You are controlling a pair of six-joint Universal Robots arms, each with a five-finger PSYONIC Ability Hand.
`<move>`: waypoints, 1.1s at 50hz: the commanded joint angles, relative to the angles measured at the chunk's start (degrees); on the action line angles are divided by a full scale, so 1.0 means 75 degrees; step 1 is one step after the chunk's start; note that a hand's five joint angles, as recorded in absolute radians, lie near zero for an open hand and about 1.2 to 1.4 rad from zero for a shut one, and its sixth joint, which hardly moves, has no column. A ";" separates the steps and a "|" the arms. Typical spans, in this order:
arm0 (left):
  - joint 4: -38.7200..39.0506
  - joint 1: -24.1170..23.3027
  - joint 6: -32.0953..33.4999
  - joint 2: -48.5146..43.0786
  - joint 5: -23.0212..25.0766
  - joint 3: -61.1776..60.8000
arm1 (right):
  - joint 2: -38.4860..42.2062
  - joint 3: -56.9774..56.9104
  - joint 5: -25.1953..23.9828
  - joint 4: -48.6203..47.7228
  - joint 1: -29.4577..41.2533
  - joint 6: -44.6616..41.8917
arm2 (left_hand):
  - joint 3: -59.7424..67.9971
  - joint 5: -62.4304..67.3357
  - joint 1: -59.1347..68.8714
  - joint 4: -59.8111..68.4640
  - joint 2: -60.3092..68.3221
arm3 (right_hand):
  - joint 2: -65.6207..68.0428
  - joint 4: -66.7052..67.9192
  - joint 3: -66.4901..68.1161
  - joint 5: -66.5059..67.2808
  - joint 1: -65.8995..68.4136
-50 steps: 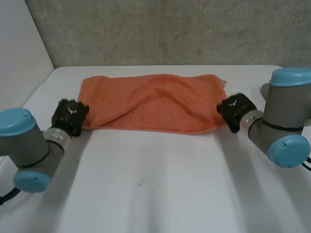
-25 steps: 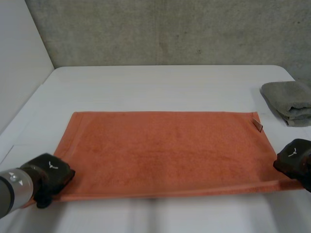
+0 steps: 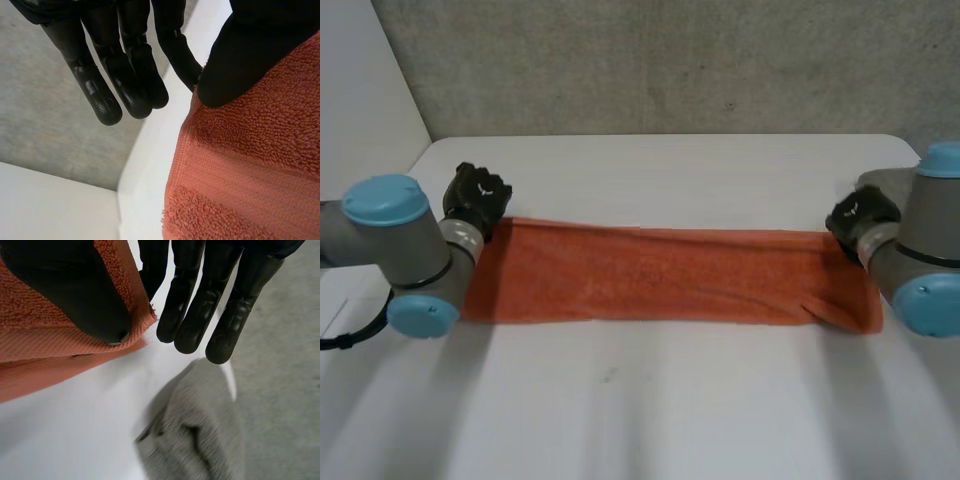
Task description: Fold the laundry.
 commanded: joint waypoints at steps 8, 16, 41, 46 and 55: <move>0.1479 -0.0109 -0.0017 -0.1202 0.0328 0.0999 | 0.2163 -0.2986 0.0631 -0.0644 0.0160 -0.0148 | -0.2047 -0.1683 -0.1615 -0.2095 -0.2081 | -0.7629 -0.7759 -0.7657 -0.7617 -0.6266; 0.2921 -0.0391 -0.0087 -0.0477 0.0376 -0.0055 | 0.1393 -0.2707 0.1042 -0.0632 0.0254 0.0752 | -0.7800 -0.7436 -0.7367 -0.7847 -0.7834 | -0.7629 -0.7759 -0.7657 -0.7617 -0.6266; 0.1985 -0.0731 -0.3720 0.3638 0.0258 -0.4239 | -0.2125 0.2414 -0.1804 0.0472 -0.1092 0.3764 | -0.7800 -0.7436 -0.7367 -0.7847 -0.7834 | -0.7629 -0.7759 -0.7657 -0.7617 -0.6266; 0.1750 -0.0696 -0.3744 0.3532 0.0246 -0.4228 | -0.1681 0.2661 -0.2391 -0.0349 -0.1246 0.4082 | -0.7800 -0.7436 -0.7367 -0.7847 -0.7834 | -0.6699 -0.6829 -0.6727 -0.6688 -0.5337; 0.1727 -0.0684 -0.3743 0.3274 0.0258 -0.4239 | -0.0837 0.2486 -0.2485 -0.0878 -0.1258 0.4012 | -0.7800 -0.7436 -0.7367 -0.7847 -0.7834 | -0.5241 -0.5371 -0.5269 -0.5230 -0.3879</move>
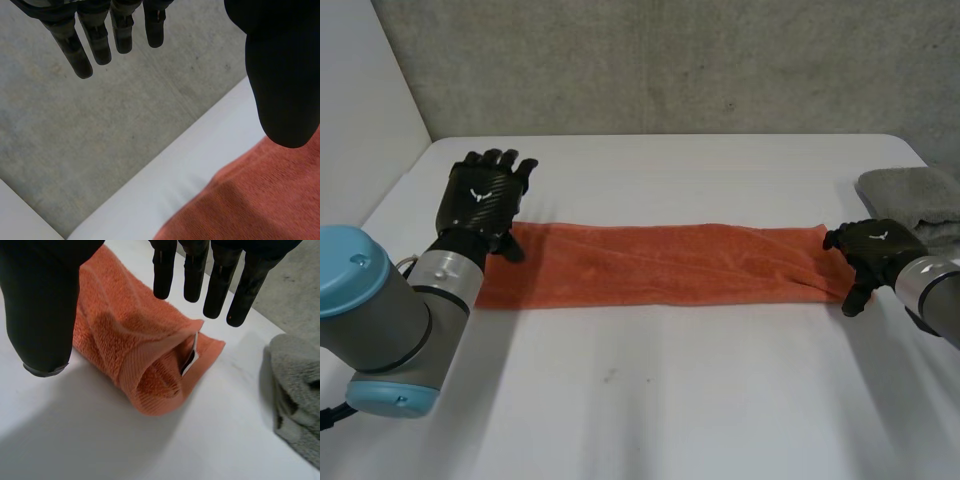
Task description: Fold the laundry.
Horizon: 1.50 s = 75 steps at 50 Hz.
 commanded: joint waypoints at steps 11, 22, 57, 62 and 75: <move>-0.0016 -0.0001 0.0053 -0.0174 0.0006 0.0021 | 0.1268 -0.0588 0.0094 -0.0592 -0.0118 -0.0348 | -0.0285 -0.0346 -0.0124 -0.0212 -0.0227 | 0.8068 0.8009 0.8000 0.8075 0.8395; -0.0039 0.0022 0.0053 -0.0162 -0.0005 0.0021 | -0.0021 0.0442 0.0892 -0.0158 -0.1382 -0.2831 | -0.0285 -0.0346 -0.0124 -0.0212 -0.0227 | 0.8068 0.8009 0.8000 0.8075 0.8395; -0.0285 -0.0036 0.0065 0.0073 0.0006 -0.0002 | 0.0902 -0.3024 0.0623 -0.0111 0.4954 -0.4099 | -0.0285 -0.0346 -0.0124 -0.0212 -0.0227 | 0.8068 0.8009 0.8000 0.8075 0.8395; -0.0285 -0.0025 0.0065 0.0061 0.0006 -0.0002 | 0.2179 -0.3798 0.0365 -0.0052 0.5846 -0.4123 | -0.0285 -0.0346 -0.0124 -0.0212 -0.0227 | 0.8068 0.8009 0.8000 0.8075 0.8395; -0.0285 -0.0036 0.0018 0.0049 0.0041 0.0103 | 0.2151 -0.4011 0.0925 -0.0064 0.6140 -0.3190 | -0.0285 -0.0346 -0.0124 -0.0212 -0.0227 | -0.1265 -0.1325 -0.1333 -0.1258 -0.0938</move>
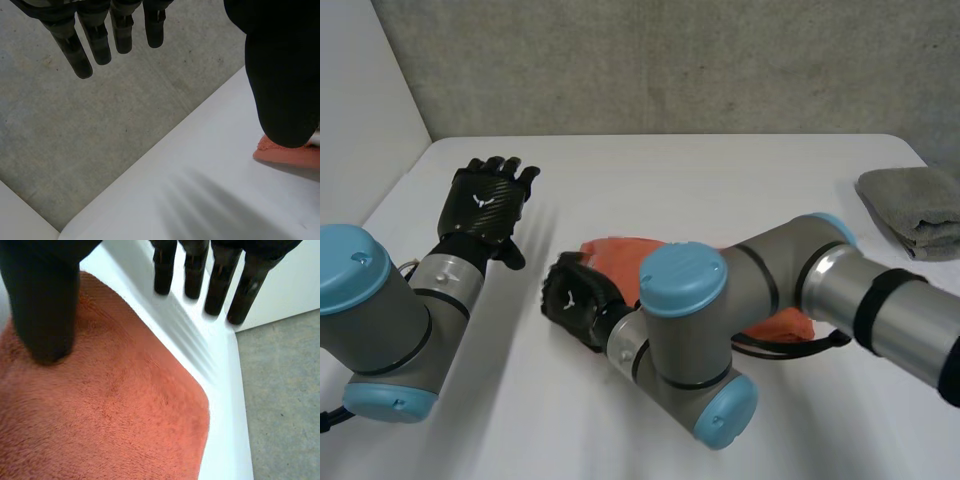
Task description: Fold the laundry.
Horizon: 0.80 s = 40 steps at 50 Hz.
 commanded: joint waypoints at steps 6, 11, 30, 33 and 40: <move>0.0001 -0.0327 -0.0137 0.0031 0.0092 0.0451 | -0.2205 0.1138 0.1019 0.0124 -0.1426 0.3644 | -0.0285 -0.0346 -0.0124 -0.0212 -0.0227 | -0.1938 -0.2206 -0.2022 -0.2277 -0.1401; -0.0197 -0.1206 -0.0371 -0.0167 0.0103 0.0920 | -0.3225 0.2369 0.0867 0.0850 -0.2493 0.5463 | -0.0285 -0.0346 -0.0124 -0.0212 -0.0227 | -0.1938 -0.2206 -0.2022 -0.2277 -0.1401; -0.2882 -0.1852 0.0202 -0.2980 -0.0575 0.3183 | -0.3156 0.5183 0.0468 -0.0719 -0.4158 0.4927 | -0.0256 -0.0317 -0.0096 -0.0183 -0.0198 | 0.3309 0.3041 0.3225 0.2970 0.3846; -0.2894 -0.1922 0.0366 -0.2969 -0.0845 0.3089 | -0.3074 0.5300 0.0550 -0.0755 -0.4333 0.4470 | -0.0256 -0.0317 -0.0096 -0.0183 -0.0198 | 0.5799 0.5531 0.5715 0.5459 0.6336; -0.2905 -0.2098 0.0413 -0.2313 -0.0916 0.2656 | -0.3226 0.5663 0.0667 -0.0895 -0.4849 0.3205 | -0.0256 -0.0317 -0.0096 -0.0183 -0.0198 | 0.7396 0.7128 0.7311 0.7056 0.7932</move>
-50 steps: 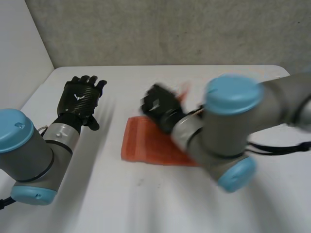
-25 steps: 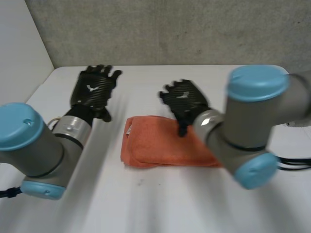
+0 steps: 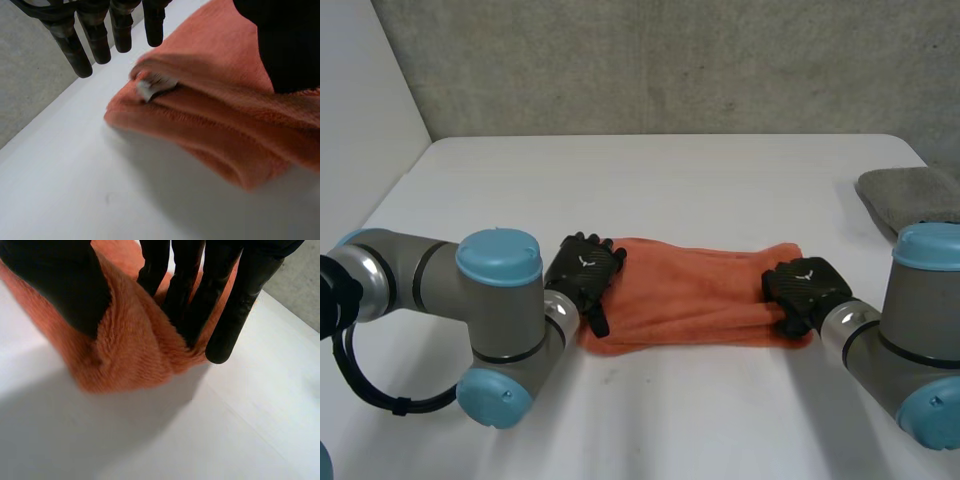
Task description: Fold the laundry.
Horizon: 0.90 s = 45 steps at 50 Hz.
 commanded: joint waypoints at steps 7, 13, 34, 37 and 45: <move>0.0031 -0.0254 0.0070 0.1019 -0.0205 -0.0705 | -0.0487 0.0374 0.0196 0.0014 -0.0518 -0.1734 | -0.0280 -0.0341 -0.0118 -0.0205 -0.0221 | -0.3533 -0.3505 -0.3429 -0.3175 -0.1623; 0.0042 -0.0242 0.0047 0.1300 -0.0205 -0.0716 | -0.0487 0.0502 0.0161 0.0026 -0.0529 -0.1547 | -0.0280 -0.0341 -0.0118 -0.0205 -0.0221 | -0.2845 -0.2818 -0.2742 -0.2488 -0.0935; 0.0030 -0.0160 0.0000 0.2658 -0.0182 -0.1290 | -0.1249 -0.0117 0.0441 -0.0033 -0.0601 -0.3713 | -0.0286 -0.0347 -0.0124 -0.0212 -0.0227 | 0.2736 0.2763 0.2839 0.3093 0.4645; 0.0042 -0.0125 -0.0035 0.2823 -0.0205 -0.1314 | -0.1249 -0.0715 0.0711 -0.0021 0.0136 -0.3831 | -0.0286 -0.0347 -0.0124 -0.0212 -0.0227 | 0.2736 0.2763 0.2839 0.3093 0.4645; 0.0042 0.0250 -0.0082 0.3046 -0.0264 -0.1337 | -0.0489 -0.1735 0.0361 -0.0021 0.2410 -0.3995 | -0.0286 -0.0347 -0.0124 -0.0212 -0.0227 | 0.2736 0.2763 0.2839 0.3093 0.4645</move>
